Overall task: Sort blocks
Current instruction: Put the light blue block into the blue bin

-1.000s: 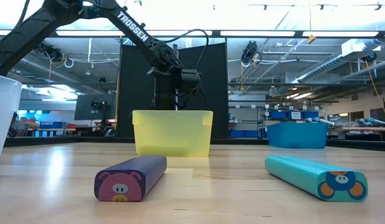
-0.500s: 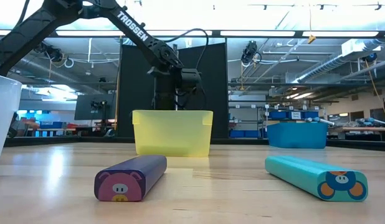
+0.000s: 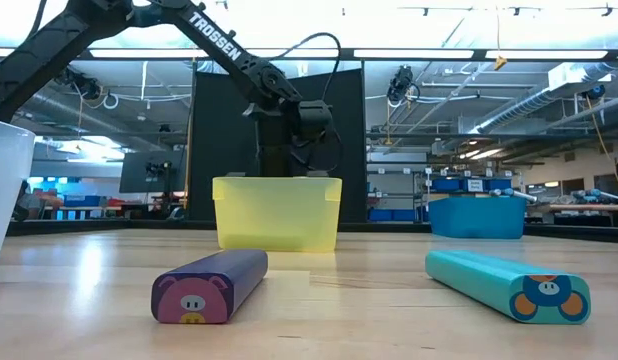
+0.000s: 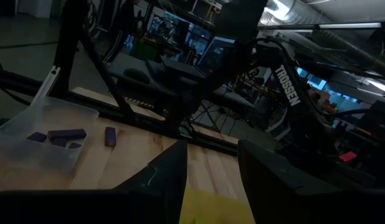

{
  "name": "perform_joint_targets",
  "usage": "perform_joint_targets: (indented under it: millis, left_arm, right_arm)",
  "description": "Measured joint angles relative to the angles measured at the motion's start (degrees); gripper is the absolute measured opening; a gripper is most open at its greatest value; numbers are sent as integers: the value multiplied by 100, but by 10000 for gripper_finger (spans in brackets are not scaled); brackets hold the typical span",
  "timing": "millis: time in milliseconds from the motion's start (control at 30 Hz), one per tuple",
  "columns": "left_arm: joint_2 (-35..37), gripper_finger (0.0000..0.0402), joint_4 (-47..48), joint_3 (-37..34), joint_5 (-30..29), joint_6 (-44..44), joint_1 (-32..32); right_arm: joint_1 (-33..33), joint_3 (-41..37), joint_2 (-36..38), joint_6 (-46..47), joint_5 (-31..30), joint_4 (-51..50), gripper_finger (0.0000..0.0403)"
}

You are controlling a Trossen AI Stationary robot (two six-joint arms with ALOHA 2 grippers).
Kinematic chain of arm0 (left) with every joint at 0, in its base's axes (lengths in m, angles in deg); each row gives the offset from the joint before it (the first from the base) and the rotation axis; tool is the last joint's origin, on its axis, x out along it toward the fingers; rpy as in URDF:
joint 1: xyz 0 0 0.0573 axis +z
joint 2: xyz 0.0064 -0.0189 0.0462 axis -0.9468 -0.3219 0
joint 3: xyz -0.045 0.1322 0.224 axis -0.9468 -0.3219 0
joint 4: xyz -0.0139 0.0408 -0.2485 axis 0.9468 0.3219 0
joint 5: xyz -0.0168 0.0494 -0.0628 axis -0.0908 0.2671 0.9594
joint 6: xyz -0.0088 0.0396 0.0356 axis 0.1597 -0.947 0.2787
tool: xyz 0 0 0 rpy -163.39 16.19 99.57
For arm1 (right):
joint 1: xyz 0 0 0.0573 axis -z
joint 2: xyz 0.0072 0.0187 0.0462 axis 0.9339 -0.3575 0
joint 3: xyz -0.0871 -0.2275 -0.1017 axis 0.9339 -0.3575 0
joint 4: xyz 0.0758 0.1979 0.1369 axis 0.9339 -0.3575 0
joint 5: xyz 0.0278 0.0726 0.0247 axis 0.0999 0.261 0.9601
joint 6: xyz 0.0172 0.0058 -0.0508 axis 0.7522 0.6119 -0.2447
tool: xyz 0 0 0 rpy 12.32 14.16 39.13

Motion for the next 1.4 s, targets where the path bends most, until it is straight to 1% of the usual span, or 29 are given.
perform_joint_targets:
  millis: [300,400,533,633,700,833,1000,1067,1133,1200,1300,1400]
  left_arm:
    - [-2,104,-345,544,-108,-413,-250]
    - [-1,104,-693,719,-100,-514,-358]
    - [0,104,-1545,851,82,-840,-528]
    - [1,104,-2350,866,373,-1061,-649]
    - [0,104,-2656,866,480,-1157,-716]
    - [-1,104,-3160,866,488,-1272,-782]
    - [-47,104,-3697,866,700,-1363,-786]
    - [-86,104,-3910,855,887,-1376,-786]
    - [-203,104,-4298,889,989,-1413,-793]
    - [-338,104,-4359,1017,1114,-1493,-804]
    - [-689,104,-4389,1439,1231,-1557,-839]
    - [-1124,104,-4382,2063,1353,-1643,-863]
  right_arm:
    - [-15,0,65,-184,-2,236,154]
    - [-96,9,189,-336,-3,278,154]
    - [-205,123,368,-524,-7,290,154]
    - [-297,224,485,-722,-6,297,154]
    - [-348,311,533,-803,-5,297,154]
    - [-463,476,553,-1111,-4,297,154]
    - [-614,757,553,-1609,46,298,154]
    - [-662,883,553,-1817,58,298,154]
    - [-694,995,553,-2011,61,312,154]
    - [-719,1070,553,-2180,59,303,154]
    - [-724,1127,553,-2330,57,314,154]
    - [-725,1147,551,-2340,15,310,154]
